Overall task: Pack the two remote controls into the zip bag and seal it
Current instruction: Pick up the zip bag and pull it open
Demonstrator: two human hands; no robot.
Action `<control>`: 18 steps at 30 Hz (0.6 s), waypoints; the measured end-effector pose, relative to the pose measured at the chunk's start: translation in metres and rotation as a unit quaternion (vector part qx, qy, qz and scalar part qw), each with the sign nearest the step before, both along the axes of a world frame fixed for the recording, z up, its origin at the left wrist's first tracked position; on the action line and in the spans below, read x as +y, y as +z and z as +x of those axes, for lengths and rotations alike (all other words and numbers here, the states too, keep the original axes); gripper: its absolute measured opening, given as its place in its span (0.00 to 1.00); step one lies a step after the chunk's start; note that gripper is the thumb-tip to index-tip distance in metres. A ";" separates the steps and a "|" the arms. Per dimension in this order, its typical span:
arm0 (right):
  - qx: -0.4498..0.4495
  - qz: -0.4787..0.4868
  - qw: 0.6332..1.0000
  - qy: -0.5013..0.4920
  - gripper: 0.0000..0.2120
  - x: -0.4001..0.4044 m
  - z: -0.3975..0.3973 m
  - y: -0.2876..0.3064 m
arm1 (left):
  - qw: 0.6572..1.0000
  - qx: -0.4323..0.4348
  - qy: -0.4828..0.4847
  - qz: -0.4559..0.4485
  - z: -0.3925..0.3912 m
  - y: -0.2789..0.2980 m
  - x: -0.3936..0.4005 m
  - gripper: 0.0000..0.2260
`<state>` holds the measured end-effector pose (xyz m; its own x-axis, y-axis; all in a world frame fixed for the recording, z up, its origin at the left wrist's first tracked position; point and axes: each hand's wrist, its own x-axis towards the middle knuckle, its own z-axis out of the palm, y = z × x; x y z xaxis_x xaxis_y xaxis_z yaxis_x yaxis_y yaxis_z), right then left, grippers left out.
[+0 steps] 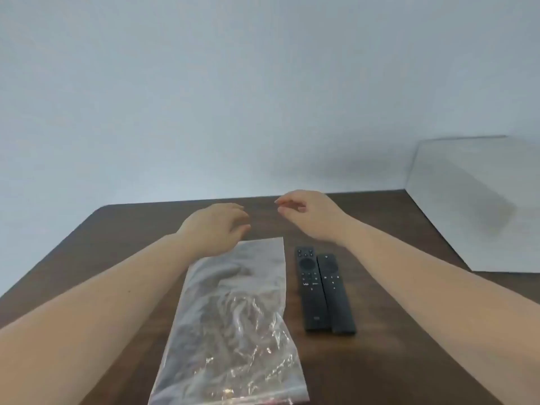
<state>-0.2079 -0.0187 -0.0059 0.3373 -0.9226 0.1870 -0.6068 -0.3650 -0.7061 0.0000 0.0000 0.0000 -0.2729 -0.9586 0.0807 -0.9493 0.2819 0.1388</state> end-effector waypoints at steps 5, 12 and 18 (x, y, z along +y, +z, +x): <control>0.048 -0.010 0.999 -0.005 0.12 0.050 -0.005 -0.058 | 1.000 -0.003 0.017 -0.014 0.009 -0.048 0.049 0.15; 0.093 -0.055 0.994 -0.012 0.12 0.128 -0.013 -0.070 | 0.999 0.040 -0.014 -0.018 0.000 -0.061 0.140 0.13; 0.109 -0.064 0.992 -0.015 0.12 0.161 -0.010 -0.064 | 0.995 0.045 -0.050 0.070 0.006 -0.070 0.187 0.21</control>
